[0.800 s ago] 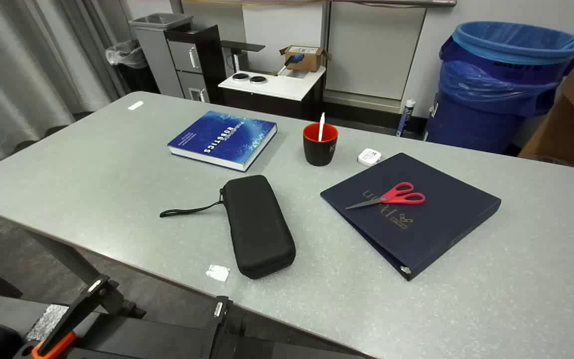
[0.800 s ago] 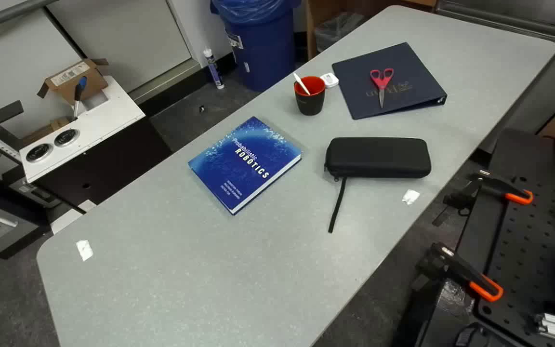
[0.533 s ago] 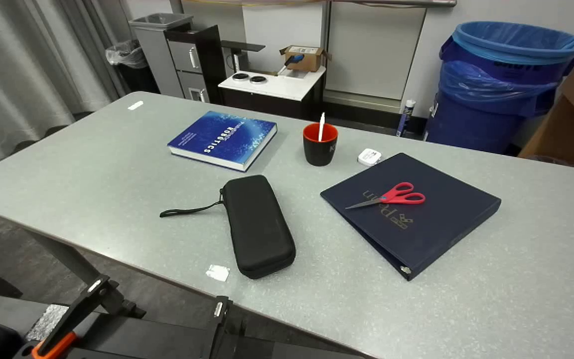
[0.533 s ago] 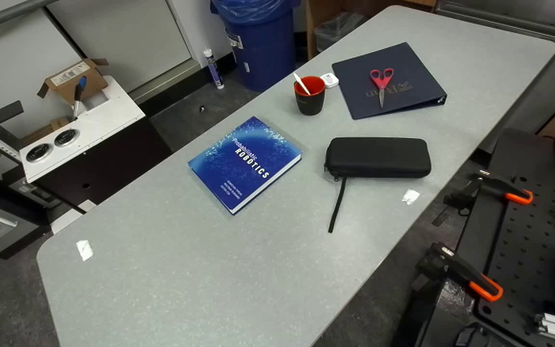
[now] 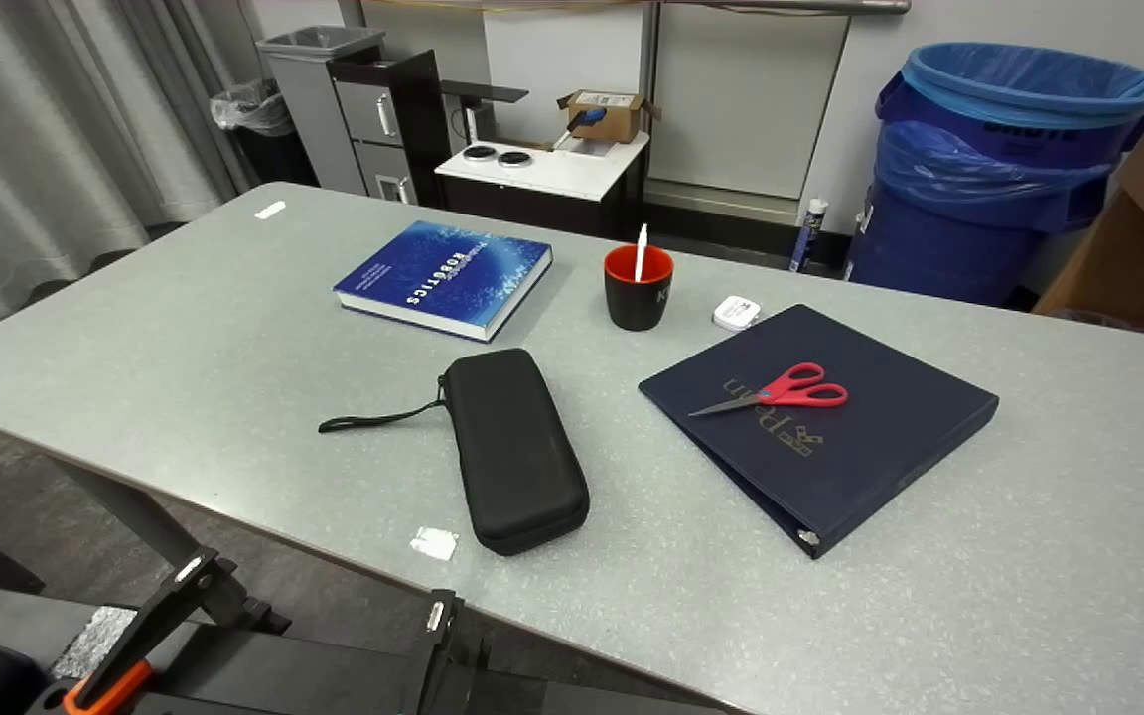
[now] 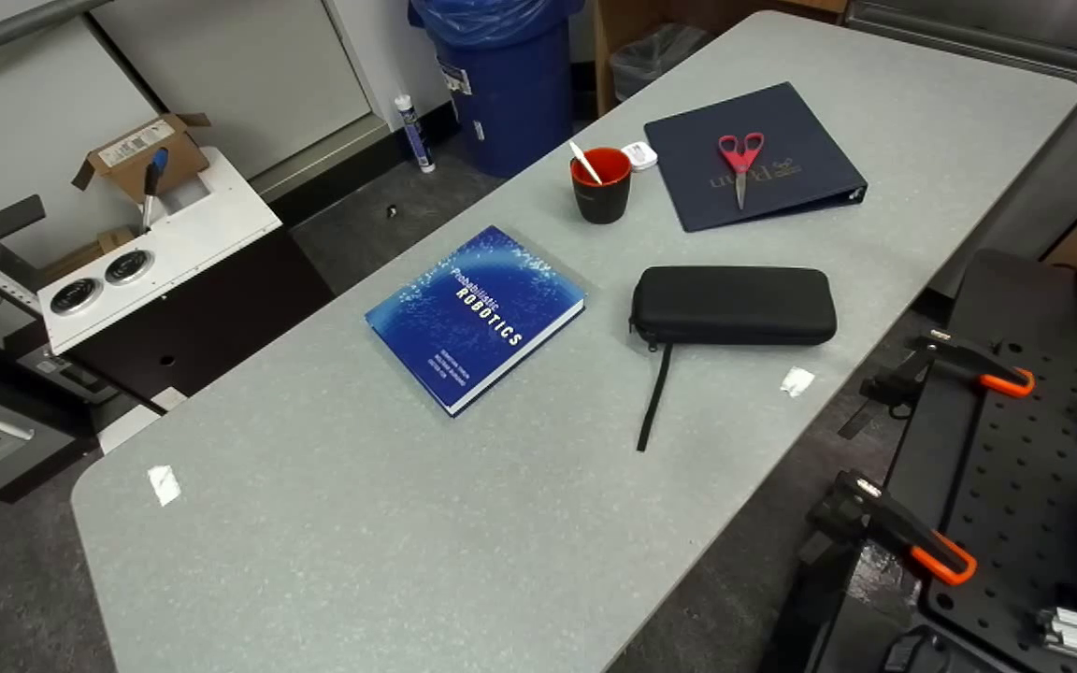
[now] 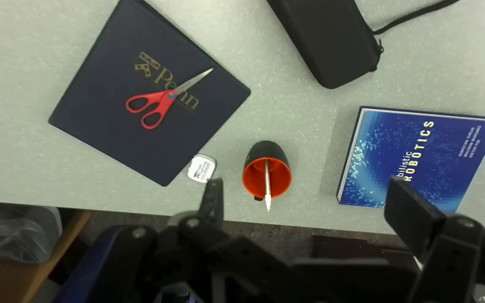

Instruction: Remove the pen from the mug cup and place it on the table

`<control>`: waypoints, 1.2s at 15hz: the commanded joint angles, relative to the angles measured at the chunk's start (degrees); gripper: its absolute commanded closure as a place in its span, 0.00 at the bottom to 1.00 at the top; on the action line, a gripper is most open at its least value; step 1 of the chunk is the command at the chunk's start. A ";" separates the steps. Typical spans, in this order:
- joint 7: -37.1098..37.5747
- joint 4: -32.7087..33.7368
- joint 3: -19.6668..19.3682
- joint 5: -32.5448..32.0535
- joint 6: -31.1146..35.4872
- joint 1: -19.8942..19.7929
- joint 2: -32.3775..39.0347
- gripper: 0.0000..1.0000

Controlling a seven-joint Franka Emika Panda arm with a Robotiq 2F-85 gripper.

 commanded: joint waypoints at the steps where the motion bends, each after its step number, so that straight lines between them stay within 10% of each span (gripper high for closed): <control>1: 3.11 7.62 0.63 2.65 5.01 1.12 13.72 0.00; 10: 2.79 6.54 1.24 1.21 5.18 0.53 14.39 0.00; 18: 14.18 22.31 2.61 3.21 16.48 1.18 41.17 0.00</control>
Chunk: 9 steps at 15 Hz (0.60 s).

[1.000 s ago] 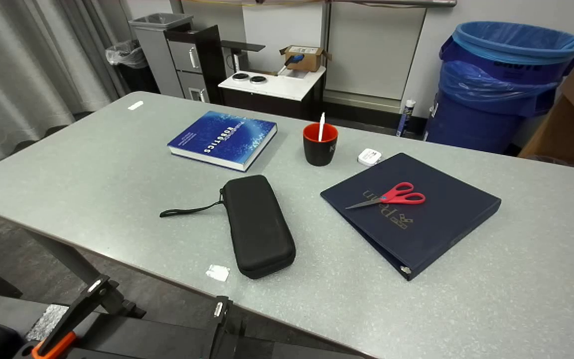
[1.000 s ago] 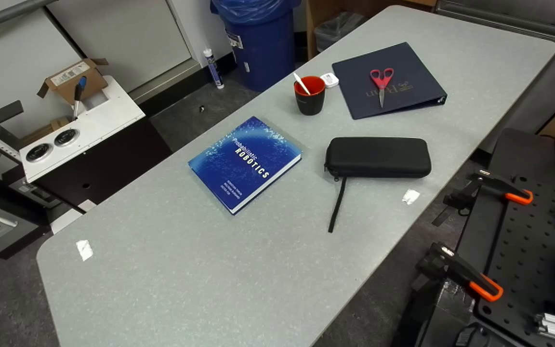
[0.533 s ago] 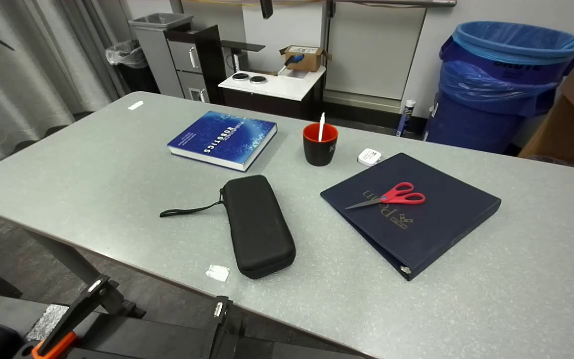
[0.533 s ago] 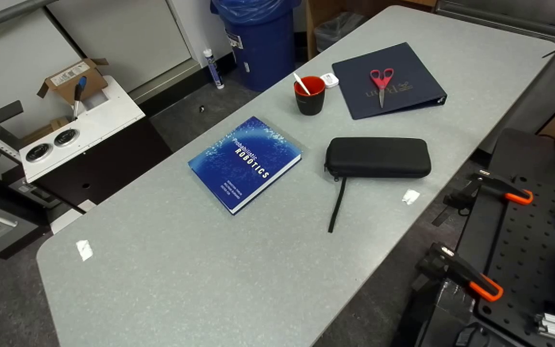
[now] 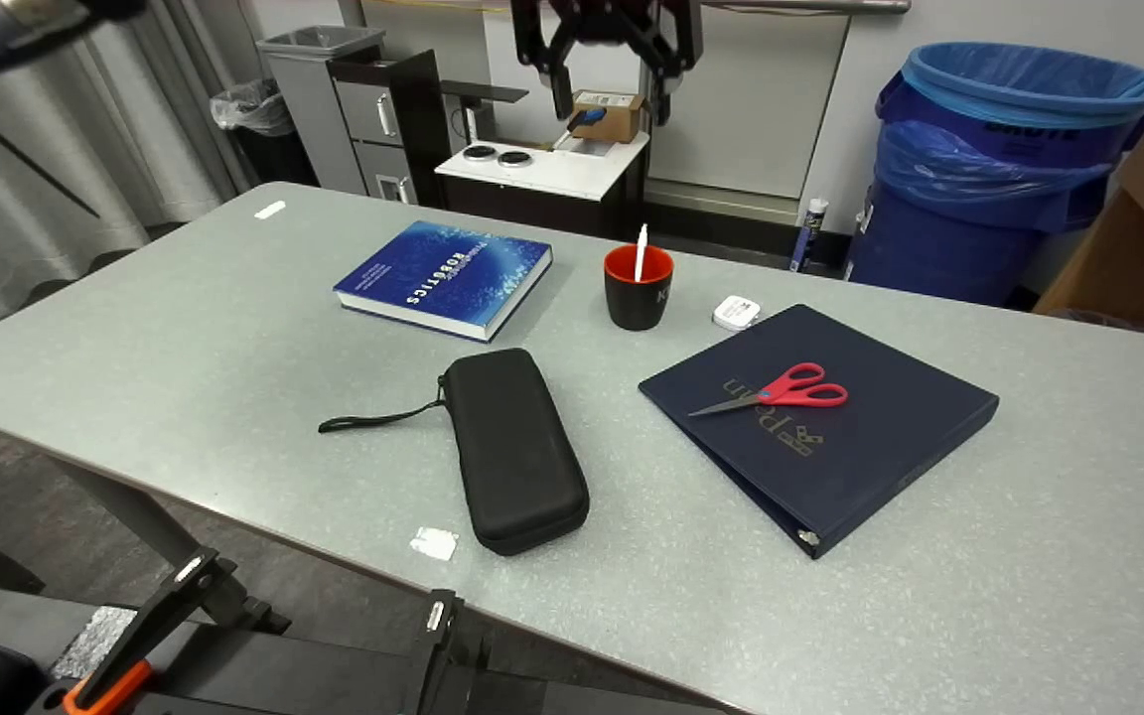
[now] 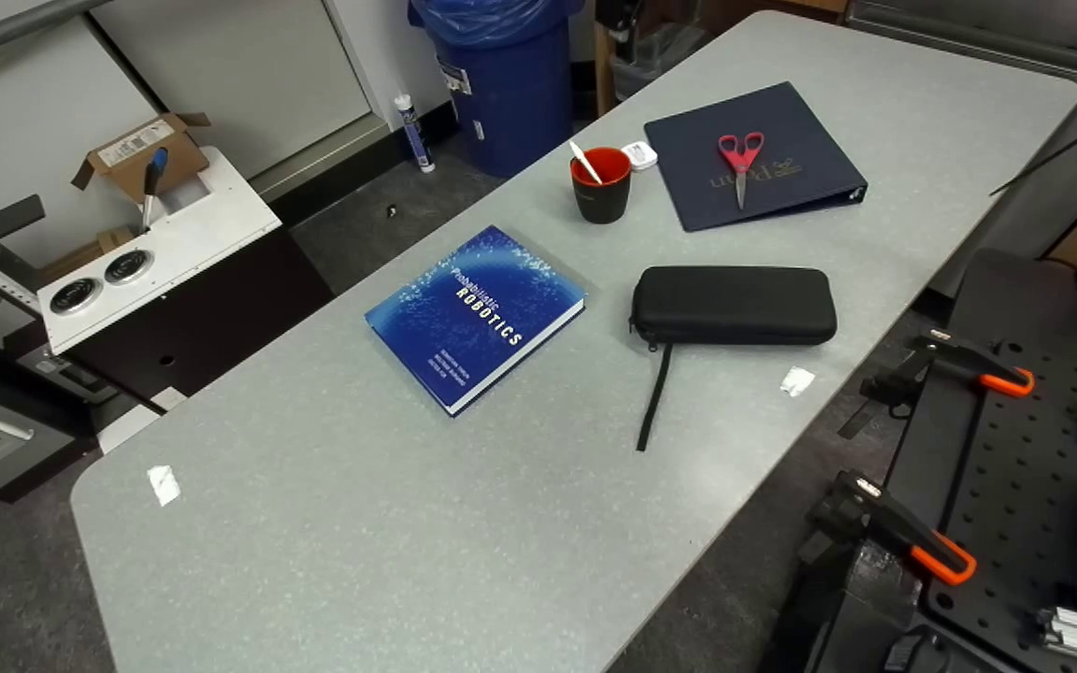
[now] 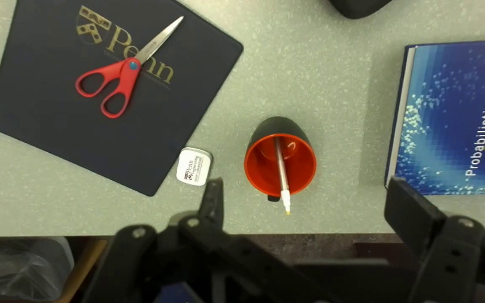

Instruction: Remove the pen from the mug cup and place it on the table

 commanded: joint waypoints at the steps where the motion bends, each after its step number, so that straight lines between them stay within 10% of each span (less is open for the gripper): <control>1: 3.74 12.28 0.63 2.54 1.83 0.43 14.47 0.00; 7: 7.92 31.04 0.52 2.61 -7.41 1.04 29.67 0.00; 9: 6.82 25.42 0.56 1.67 -3.82 1.07 26.72 0.00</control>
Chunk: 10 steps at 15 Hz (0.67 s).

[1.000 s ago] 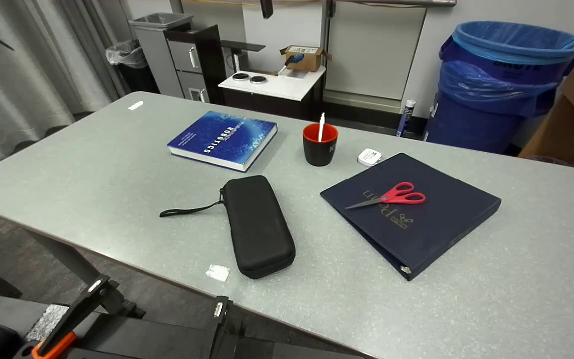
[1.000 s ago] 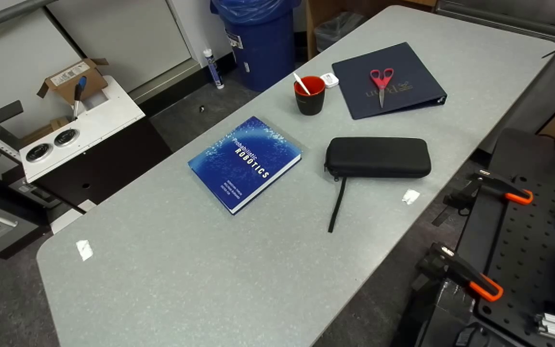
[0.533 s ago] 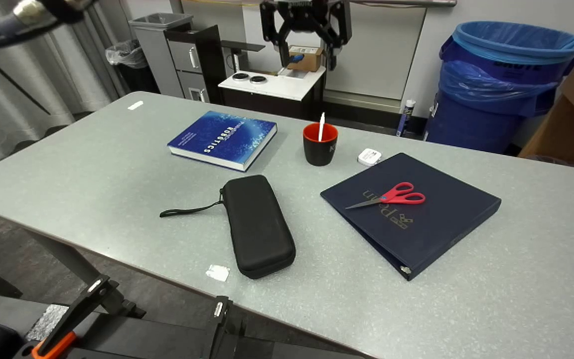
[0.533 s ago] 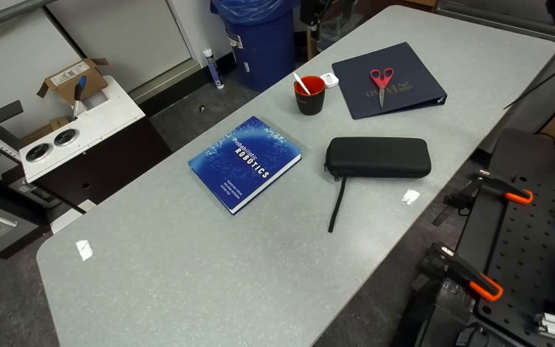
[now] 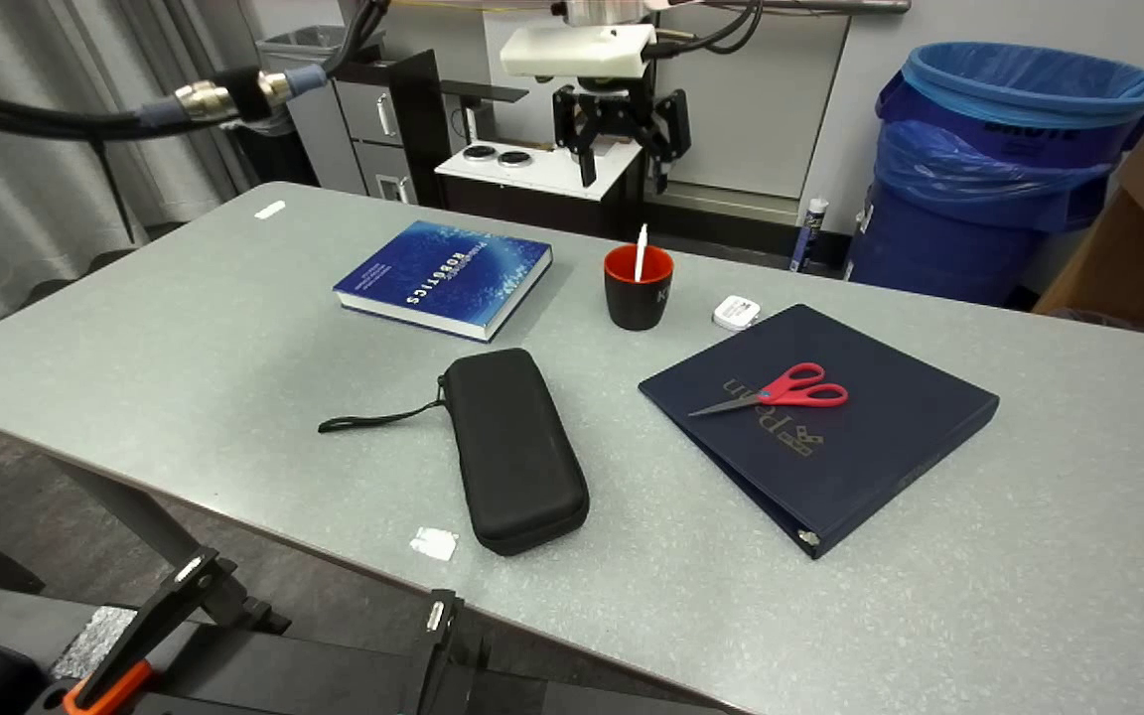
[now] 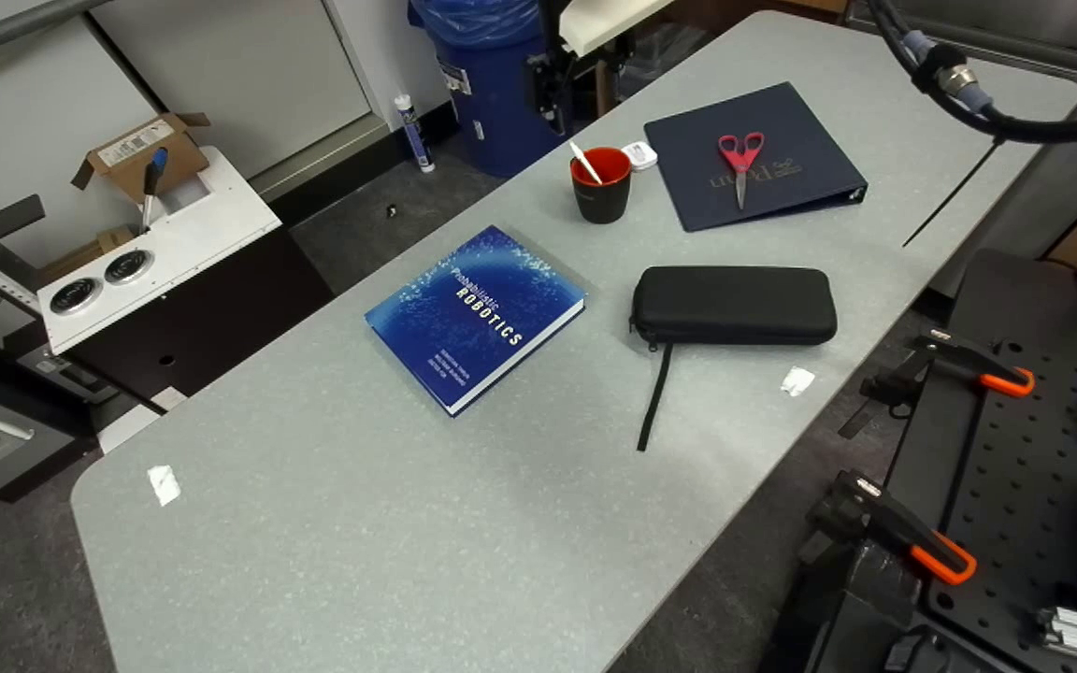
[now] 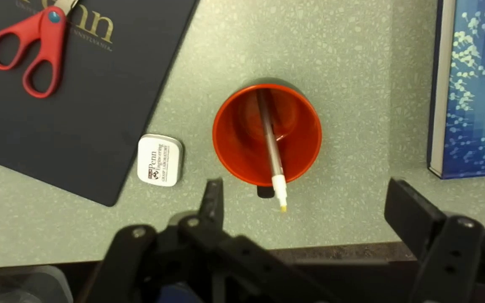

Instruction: Remove the pen from the mug cup and place it on the table

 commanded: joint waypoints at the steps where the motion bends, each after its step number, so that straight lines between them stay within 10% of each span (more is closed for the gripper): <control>1: -0.27 1.90 -0.63 0.52 -1.03 0.49 1.23 0.00; 10: -0.02 7.33 -0.71 0.96 2.83 0.10 7.80 0.00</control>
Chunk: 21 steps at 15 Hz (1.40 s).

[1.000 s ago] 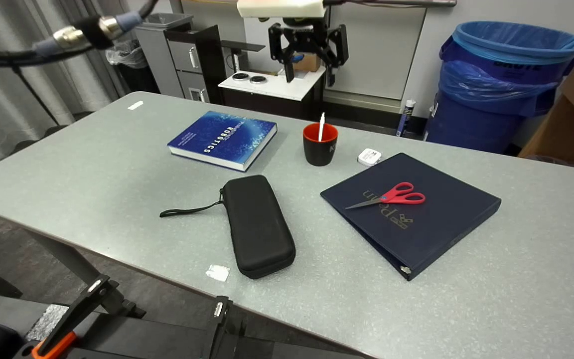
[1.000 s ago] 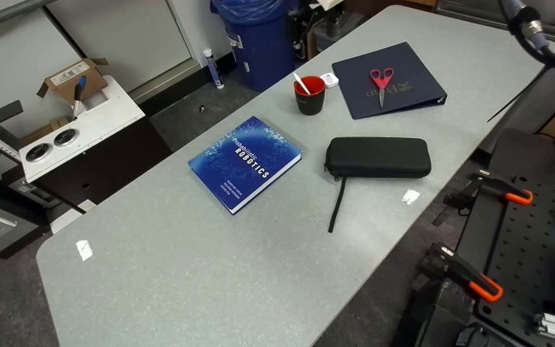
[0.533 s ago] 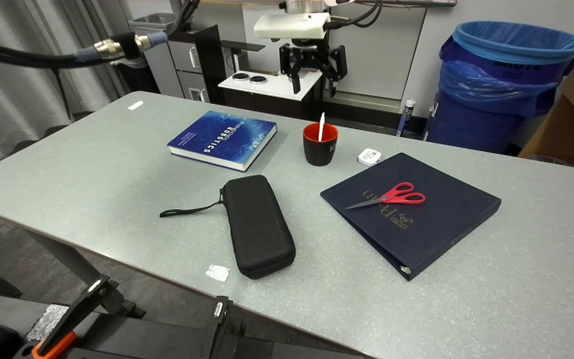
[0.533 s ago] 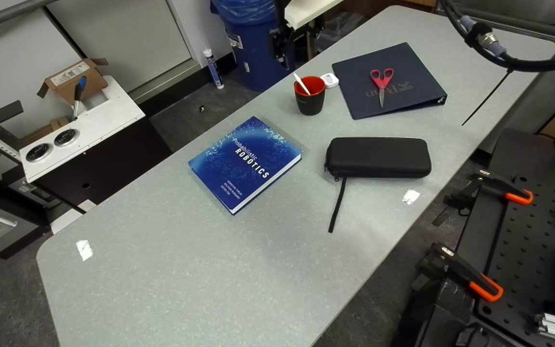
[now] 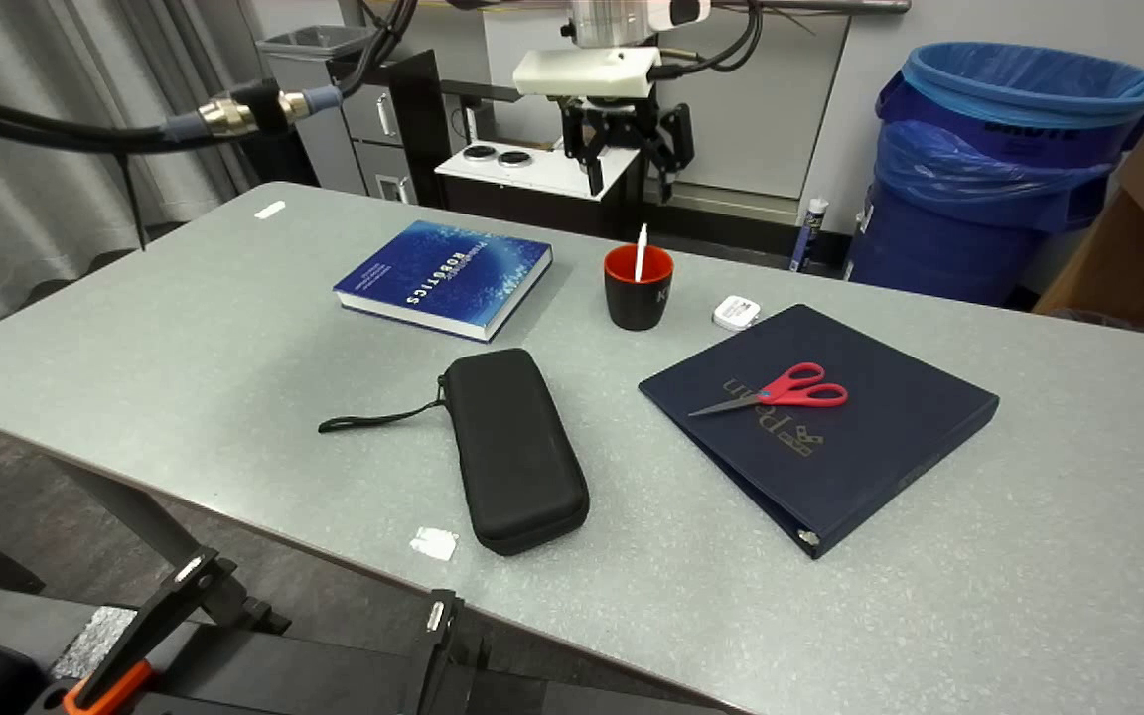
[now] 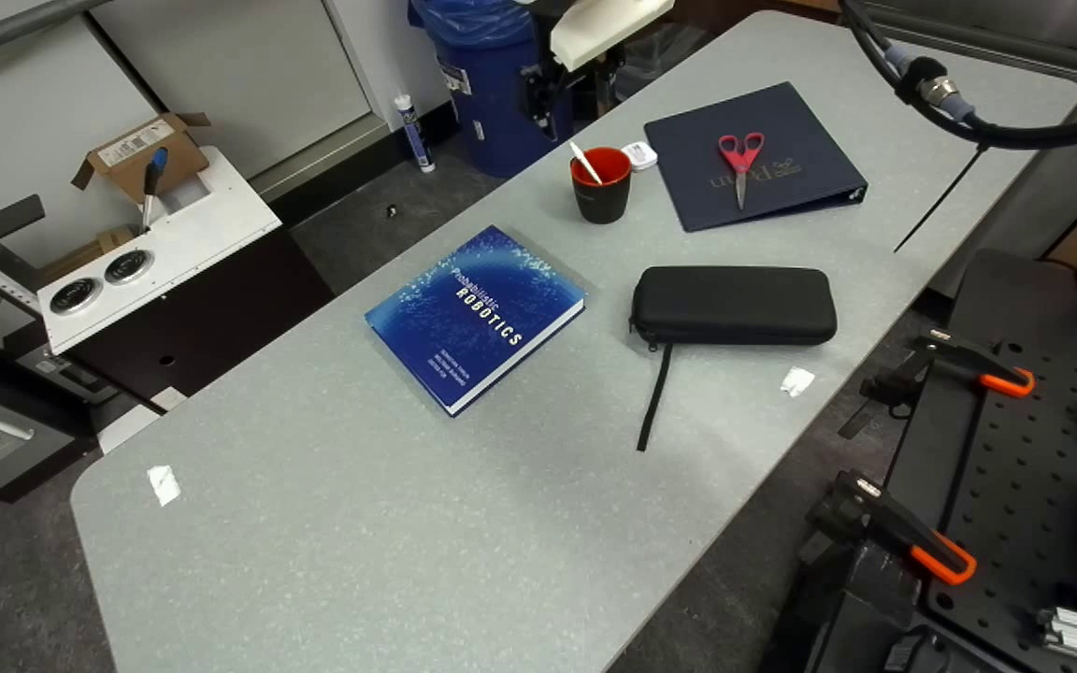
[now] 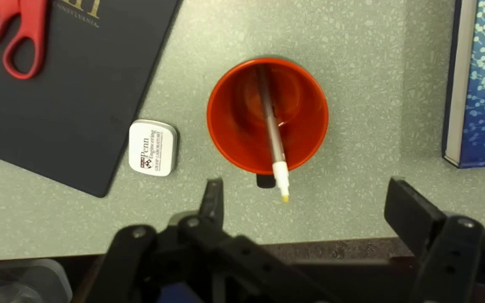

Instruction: Remove the pen from the mug cup and place it on the table

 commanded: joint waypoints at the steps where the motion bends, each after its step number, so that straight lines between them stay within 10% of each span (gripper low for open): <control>1: -0.03 4.12 -0.44 1.10 1.73 0.06 4.53 0.00; 10: 0.87 8.87 -1.42 0.86 4.11 0.52 10.22 0.00; 12: 0.50 9.67 -1.31 0.95 3.78 0.34 10.79 0.28; 21: 0.43 12.73 -1.21 1.38 2.56 -0.04 12.86 0.88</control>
